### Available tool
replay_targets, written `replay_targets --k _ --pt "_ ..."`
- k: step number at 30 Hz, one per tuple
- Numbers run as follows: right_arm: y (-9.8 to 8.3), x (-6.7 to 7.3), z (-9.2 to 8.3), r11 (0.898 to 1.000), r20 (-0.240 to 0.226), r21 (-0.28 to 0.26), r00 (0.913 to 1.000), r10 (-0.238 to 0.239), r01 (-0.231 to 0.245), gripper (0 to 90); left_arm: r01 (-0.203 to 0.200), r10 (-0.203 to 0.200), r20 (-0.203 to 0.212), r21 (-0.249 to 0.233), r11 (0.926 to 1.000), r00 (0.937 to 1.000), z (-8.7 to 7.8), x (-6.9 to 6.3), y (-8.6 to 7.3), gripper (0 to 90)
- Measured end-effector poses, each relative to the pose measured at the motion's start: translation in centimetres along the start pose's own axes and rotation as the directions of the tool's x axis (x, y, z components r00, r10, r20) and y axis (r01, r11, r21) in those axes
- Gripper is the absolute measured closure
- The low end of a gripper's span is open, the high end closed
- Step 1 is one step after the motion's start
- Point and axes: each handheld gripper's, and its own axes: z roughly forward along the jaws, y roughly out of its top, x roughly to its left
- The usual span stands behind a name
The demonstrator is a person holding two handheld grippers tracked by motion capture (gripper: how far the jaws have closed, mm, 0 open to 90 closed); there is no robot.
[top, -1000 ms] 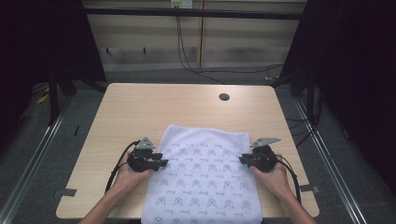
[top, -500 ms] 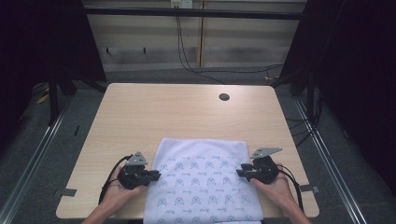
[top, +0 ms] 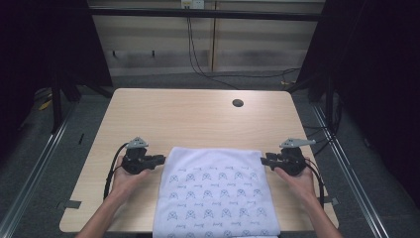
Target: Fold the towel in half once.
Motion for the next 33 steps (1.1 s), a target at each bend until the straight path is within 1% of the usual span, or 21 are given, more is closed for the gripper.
replay_targets --k 2,3,4,6,7,9,12,13,14,15,16,17,19,20,21,23,24,26,28,30,33 --pt "0.7 -1.0 0.8 1.0 0.007 0.003 0.9999 0.013 -0.013 65.0 0.012 -0.012 -0.013 0.004 0.9999 0.9998 0.7 0.5 0.4 77.6" --pt "0.9 -1.2 1.1 1.0 0.002 0.003 0.9998 0.018 -0.018 64.8 0.024 -0.025 -0.017 -0.016 0.9996 0.9996 0.9 0.6 0.6 77.1" --pt "1.2 -1.5 1.6 1.0 0.0 0.005 0.9997 0.023 -0.023 64.5 0.037 -0.037 -0.007 -0.028 0.9989 0.9993 1.2 0.7 0.8 76.2" --pt "1.8 -1.7 2.5 1.0 -0.008 0.009 0.9997 0.023 -0.023 63.3 0.029 -0.029 -0.014 -0.016 0.9994 0.9995 1.7 0.8 1.2 73.8" --pt "2.0 -1.8 2.9 1.0 -0.013 0.009 0.9995 0.027 -0.027 62.6 0.028 -0.028 0.004 -0.008 0.9996 0.9996 2.1 0.9 1.3 72.8" --pt "2.4 -1.7 3.9 1.0 -0.022 0.016 0.9994 0.027 -0.027 60.5 0.033 -0.033 0.011 -0.007 0.9994 0.9994 2.7 0.8 1.3 69.1" --pt "2.6 -1.3 5.1 0.999 -0.036 0.04 0.9993 0.012 -0.01 58.0 0.013 -0.013 -0.016 0.02 0.9997 0.9998 3.2 0.3 1.2 63.0" --pt "2.5 -1.2 5.5 0.998 -0.025 0.059 0.9997 0.002 0.0 56.8 0.018 -0.017 -0.028 0.028 0.9994 0.9995 3.4 0.2 1.1 60.7" --pt "2.3 -1.1 5.7 0.997 -0.02 0.081 0.9998 -0.001 0.003 55.9 0.019 -0.019 -0.024 0.036 0.9992 0.9995 3.6 0.3 1.0 58.7" --pt "2.1 -1.1 6.0 0.996 -0.009 0.088 0.9999 -0.008 0.008 54.6 0.018 -0.017 -0.029 0.044 0.9989 0.9994 3.7 0.3 0.9 58.4" --pt "2.0 -1.1 6.1 0.995 -0.004 0.1 1.0 -0.005 0.005 54.3 0.027 -0.026 -0.036 0.052 0.9983 0.999 3.9 0.4 0.9 57.5" --pt "1.8 -1.1 6.2 0.994 0.0 0.107 0.9999 -0.011 0.01 54.3 0.025 -0.023 -0.041 0.051 0.9984 0.9989 4.0 0.4 0.8 57.2" --pt "1.7 -1.1 6.2 0.994 0.0 0.106 1.0 -0.006 0.006 54.6 0.019 -0.018 -0.032 0.053 0.9984 0.9993 4.1 0.3 0.8 59.7" --pt "1.8 -1.1 6.2 0.994 0.004 0.108 0.9998 -0.019 0.019 58.1 0.018 -0.017 -0.033 0.052 0.9985 0.9993 4.2 0.2 0.8 64.4" --pt "1.8 -1.0 6.2 0.993 0.013 0.112 0.9992 -0.038 0.037 63.8 0.009 -0.007 -0.023 0.056 0.9984 0.9997 4.2 0.2 0.8 69.8" --pt "1.7 -1.0 6.1 0.993 0.002 0.114 0.9993 -0.036 0.036 76.7 0.009 -0.008 -0.014 0.053 0.9986 0.9999 4.2 0.0 0.8 79.5" --pt "1.6 -1.0 6.1 0.994 -0.02 0.107 0.9995 -0.023 0.025 82.5 0.009 -0.009 -0.012 0.051 0.9987 0.9999 4.2 0.0 0.8 85.4" --pt "1.7 -0.9 6.1 0.993 -0.027 0.114 0.9995 -0.018 0.021 85.5 0.014 -0.015 0.012 0.046 0.9989 0.9998 4.0 0.1 0.9 87.2" --pt "2.0 -1.0 5.8 0.996 -0.055 0.09 0.9984 0.008 -0.003 86.4 0.021 -0.021 0.023 0.02 0.9996 0.9995 3.5 0.4 1.1 87.5" --pt "2.7 -1.2 5.0 0.999 -0.08 0.046 0.9963 0.031 -0.027 86.8 0.037 -0.035 0.042 -0.032 0.9988 0.9985 2.5 0.6 1.8 87.6" --pt "4.7 -1.4 3.6 1.0 -0.094 -0.011 0.9952 0.026 -0.028 87.1 0.041 -0.036 0.047 -0.091 0.995 0.9982 1.2 0.9 3.6 87.5"
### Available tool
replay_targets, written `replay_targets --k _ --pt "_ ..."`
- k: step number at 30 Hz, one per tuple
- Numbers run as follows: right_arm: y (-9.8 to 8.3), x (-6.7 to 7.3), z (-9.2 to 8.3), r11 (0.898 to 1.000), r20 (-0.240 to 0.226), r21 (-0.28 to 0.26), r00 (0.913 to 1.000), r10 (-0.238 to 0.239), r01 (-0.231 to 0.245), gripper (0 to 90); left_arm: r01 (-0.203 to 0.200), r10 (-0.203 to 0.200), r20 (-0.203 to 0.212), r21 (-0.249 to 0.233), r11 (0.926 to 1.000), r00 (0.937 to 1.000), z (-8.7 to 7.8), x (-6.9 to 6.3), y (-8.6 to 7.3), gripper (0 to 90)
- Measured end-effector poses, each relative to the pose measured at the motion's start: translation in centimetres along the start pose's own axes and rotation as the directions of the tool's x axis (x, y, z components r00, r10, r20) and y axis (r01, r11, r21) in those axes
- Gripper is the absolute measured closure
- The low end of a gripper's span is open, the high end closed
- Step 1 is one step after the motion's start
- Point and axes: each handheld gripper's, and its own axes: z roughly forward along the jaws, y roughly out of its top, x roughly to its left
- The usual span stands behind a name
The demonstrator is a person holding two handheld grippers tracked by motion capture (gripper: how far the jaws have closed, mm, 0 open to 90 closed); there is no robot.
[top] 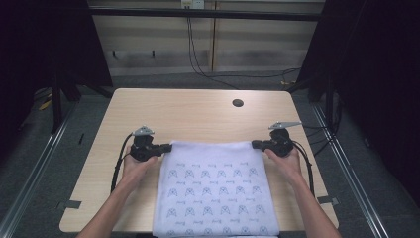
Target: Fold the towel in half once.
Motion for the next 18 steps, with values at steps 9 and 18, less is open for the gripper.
replay_targets --k 9,18 --pt "7.7 0.1 -4.8 0.981 0.002 -0.192 0.9995 -0.032 0.032 87.1 -0.054 0.052 -0.011 -0.168 0.9843 0.9986 -3.8 -0.4 7.7 87.5" --pt "15.2 -0.3 -8.9 0.948 0.054 -0.312 0.9976 -0.045 0.059 87.2 -0.124 0.103 -0.086 -0.288 0.9495 0.9909 -6.8 -1.1 16.2 87.2"
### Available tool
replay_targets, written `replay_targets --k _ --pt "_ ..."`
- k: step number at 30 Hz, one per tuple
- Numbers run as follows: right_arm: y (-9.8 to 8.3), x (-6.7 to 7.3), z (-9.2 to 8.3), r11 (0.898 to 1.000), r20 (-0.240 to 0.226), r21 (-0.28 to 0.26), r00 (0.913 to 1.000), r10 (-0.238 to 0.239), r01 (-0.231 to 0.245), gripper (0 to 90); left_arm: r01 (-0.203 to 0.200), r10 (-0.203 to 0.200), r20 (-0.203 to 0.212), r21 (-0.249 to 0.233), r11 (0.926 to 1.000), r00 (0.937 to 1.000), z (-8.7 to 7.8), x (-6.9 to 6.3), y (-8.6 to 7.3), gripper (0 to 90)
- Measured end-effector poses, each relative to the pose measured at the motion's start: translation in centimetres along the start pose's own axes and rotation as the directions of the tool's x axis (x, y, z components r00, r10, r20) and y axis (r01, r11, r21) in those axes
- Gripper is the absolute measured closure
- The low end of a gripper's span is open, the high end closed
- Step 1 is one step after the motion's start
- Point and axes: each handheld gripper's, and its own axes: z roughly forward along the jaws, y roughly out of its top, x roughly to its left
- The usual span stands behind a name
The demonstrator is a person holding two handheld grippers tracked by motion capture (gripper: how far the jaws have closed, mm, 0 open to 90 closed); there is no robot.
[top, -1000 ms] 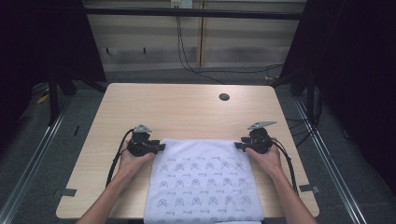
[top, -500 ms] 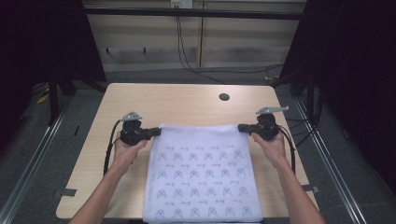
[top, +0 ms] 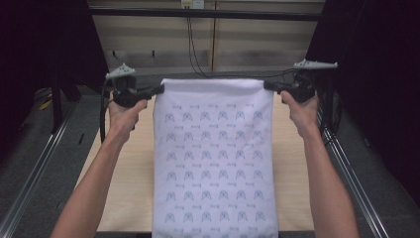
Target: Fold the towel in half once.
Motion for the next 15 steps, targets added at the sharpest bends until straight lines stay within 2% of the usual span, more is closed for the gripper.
replay_targets --k 2,3,5,7,9,10,11,12,13,15 --pt "2.0 0.2 -0.6 0.999 0.0 -0.037 0.9999 -0.01 0.01 87.2 0.021 -0.021 0.012 -0.051 0.9985 0.9997 -0.4 -0.1 1.2 87.3" --pt "2.6 0.5 -1.2 0.998 -0.01 -0.068 0.9999 -0.007 0.006 87.2 0.016 -0.015 0.02 -0.055 0.9983 0.9997 -0.6 -0.4 1.3 87.4" --pt "2.3 0.8 -2.0 0.996 -0.026 -0.092 0.9996 -0.013 0.01 87.2 -0.018 0.019 0.03 -0.036 0.9992 0.9994 -1.0 -1.0 0.8 87.4" --pt "1.2 1.0 -2.6 0.997 -0.03 -0.073 0.9993 -0.022 0.02 87.2 -0.044 0.044 0.055 -0.009 0.999 0.9975 -1.5 -1.5 -0.4 87.4" --pt "-1.0 1.2 -3.3 0.999 -0.049 -0.044 0.9985 -0.026 0.024 87.2 -0.048 0.046 0.076 0.014 0.9988 0.996 -2.0 -2.0 -1.8 87.3" --pt "-2.0 1.3 -3.7 0.999 -0.067 -0.035 0.9976 -0.02 0.018 87.2 -0.031 0.028 0.101 0.028 0.9991 0.9945 -2.2 -2.2 -2.8 87.3" --pt "-3.4 1.5 -4.0 1.0 -0.079 -0.015 0.9967 -0.018 0.017 87.2 -0.018 0.013 0.107 0.047 0.9987 0.9941 -2.3 -2.4 -3.4 87.3" --pt "-4.2 1.7 -4.2 1.0 -0.089 -0.006 0.996 -0.014 0.014 87.2 -0.024 0.017 0.102 0.065 0.9976 0.9946 -2.7 -2.8 -4.1 87.3" --pt "-5.2 1.8 -4.4 1.0 -0.105 0.013 0.9945 -0.004 0.005 87.2 -0.03 0.021 0.124 0.072 0.997 0.992 -3.0 -3.3 -4.9 87.3" --pt "-6.9 2.6 -5.1 0.999 -0.112 0.046 0.9935 -0.023 0.028 87.1 -0.068 0.053 0.131 0.11 0.9917 0.99 -3.9 -4.3 -6.5 87.3"
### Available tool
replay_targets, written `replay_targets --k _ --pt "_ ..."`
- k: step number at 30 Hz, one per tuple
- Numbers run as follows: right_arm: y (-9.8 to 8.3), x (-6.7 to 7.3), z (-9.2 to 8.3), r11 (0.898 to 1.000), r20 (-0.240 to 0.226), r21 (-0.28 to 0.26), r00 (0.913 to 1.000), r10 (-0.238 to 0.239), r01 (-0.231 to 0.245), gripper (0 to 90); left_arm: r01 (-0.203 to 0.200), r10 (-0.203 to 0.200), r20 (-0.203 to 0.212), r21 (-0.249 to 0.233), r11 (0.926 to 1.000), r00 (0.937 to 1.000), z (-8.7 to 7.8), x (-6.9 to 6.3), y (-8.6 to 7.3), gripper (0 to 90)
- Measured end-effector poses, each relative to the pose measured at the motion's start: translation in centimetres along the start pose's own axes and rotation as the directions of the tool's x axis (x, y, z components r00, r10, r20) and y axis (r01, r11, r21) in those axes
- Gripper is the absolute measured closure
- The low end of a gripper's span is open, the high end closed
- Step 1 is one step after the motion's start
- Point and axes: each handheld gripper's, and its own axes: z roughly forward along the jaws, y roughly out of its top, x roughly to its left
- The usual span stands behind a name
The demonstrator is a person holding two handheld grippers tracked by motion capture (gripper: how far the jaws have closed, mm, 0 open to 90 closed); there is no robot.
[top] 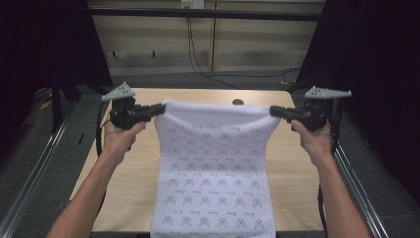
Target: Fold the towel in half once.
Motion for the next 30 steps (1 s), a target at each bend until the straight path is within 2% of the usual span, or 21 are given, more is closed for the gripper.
replay_targets --k 1,3,4,6,8,9,10,12,13,15,17,18,19,20,21,22,26,27,28,29,30 --pt "-0.8 0.4 -0.4 1.0 -0.02 0.004 0.9998 0.005 -0.005 87.2 0.008 -0.008 0.023 0.001 1.0 0.9997 -0.4 -0.4 -0.9 87.3" --pt "-2.5 1.4 -1.1 1.0 -0.038 0.027 0.9993 0.001 0.0 87.2 0.038 -0.038 0.041 -0.001 0.9993 0.9985 -1.3 -1.0 -2.6 87.3" --pt "-3.3 1.9 -1.4 0.999 -0.06 0.033 0.9982 0.005 -0.003 87.2 0.037 -0.037 0.051 0.003 0.9993 0.998 -1.7 -1.4 -3.5 87.3" --pt "-4.9 3.4 -2.1 0.997 -0.066 0.078 0.9977 -0.012 0.017 87.2 0.048 -0.049 0.061 0.02 0.9986 0.9969 -2.2 -2.3 -5.2 87.3" --pt "-6.4 4.8 -2.8 0.996 -0.081 0.093 0.9967 -0.007 0.015 87.1 0.048 -0.051 0.08 0.039 0.9981 0.9955 -2.6 -3.1 -6.7 87.3" --pt "-7.0 5.4 -3.1 0.994 -0.079 0.107 0.9968 -0.013 0.022 87.1 0.054 -0.058 0.101 0.048 0.9974 0.9931 -3.0 -3.7 -7.9 87.3" --pt "-8.1 6.1 -3.4 0.991 -0.087 0.134 0.9961 -0.011 0.023 87.2 0.049 -0.056 0.122 0.066 0.9967 0.9909 -3.4 -4.1 -8.8 87.3" --pt "-10.0 7.3 -3.9 0.98 -0.091 0.195 0.9957 -0.017 0.034 87.1 0.062 -0.077 0.129 0.111 0.9919 0.9886 -3.8 -4.7 -10.7 87.2" --pt "-10.9 7.6 -4.1 0.978 -0.106 0.207 0.9943 0.008 0.015 87.1 0.066 -0.083 0.139 0.126 0.9899 0.9868 -3.9 -4.9 -11.4 87.3" --pt "-12.8 8.4 -3.8 0.968 -0.108 0.25 0.9939 0.024 0.003 87.1 0.054 -0.075 0.115 0.178 0.9826 0.9905 -3.7 -5.7 -12.9 87.3" --pt "-14.3 8.9 -3.2 0.956 -0.087 0.295 0.9958 0.028 -0.001 87.2 0.064 -0.095 0.13 0.225 0.9724 0.987 -3.2 -6.1 -14.3 87.2" --pt "-15.1 9.2 -2.9 0.949 -0.071 0.315 0.9968 0.037 -0.013 87.2 0.062 -0.101 0.143 0.255 0.9649 0.9845 -2.9 -6.4 -15.1 86.9" --pt "-16.0 9.2 -2.6 0.941 -0.072 0.336 0.9956 0.06 -0.033 87.1 0.057 -0.104 0.162 0.272 0.9606 0.9812 -2.7 -6.7 -15.6 86.4" --pt "-16.5 9.3 -2.5 0.938 -0.07 0.346 0.9953 0.067 -0.039 87.1 0.014 -0.065 0.16 0.301 0.9535 0.9849 -2.5 -7.1 -16.2 86.2" --pt "-17.4 9.3 -2.3 0.929 -0.064 0.366 0.9947 0.08 -0.051 87.1 0.008 -0.063 0.16 0.324 0.946 0.9851 -2.3 -7.2 -16.5 86.0" --pt "-17.9 9.3 -2.1 0.921 -0.067 0.385 0.9939 0.087 -0.055 87.1 0.009 -0.064 0.156 0.331 0.9434 0.9856 -2.3 -7.2 -16.8 86.1" --pt "-18.2 9.6 -1.5 0.907 -0.061 0.418 0.994 0.091 -0.058 87.1 0.021 -0.078 0.131 0.389 0.9209 0.9883 -1.6 -6.6 -17.7 86.5" --pt "-18.4 9.7 -1.1 0.893 -0.058 0.448 0.9945 0.088 -0.052 87.1 0.025 -0.08 0.124 0.395 0.9181 0.9891 -1.4 -6.5 -17.8 86.5" --pt "-18.7 9.9 -0.6 0.872 -0.042 0.489 0.997 0.066 -0.037 87.1 0.025 -0.08 0.122 0.399 0.9165 0.9892 -1.3 -6.6 -17.8 86.5" --pt "-18.7 9.9 -0.3 0.867 -0.043 0.499 0.9978 0.05 -0.021 87.2 0.024 -0.075 0.111 0.405 0.9141 0.9909 -1.1 -6.6 -17.9 86.5" --pt "-18.7 9.8 -0.2 0.866 -0.043 0.499 0.9977 0.053 -0.025 87.2 0.027 -0.077 0.108 0.407 0.9131 0.9912 -0.9 -6.5 -17.9 86.7"
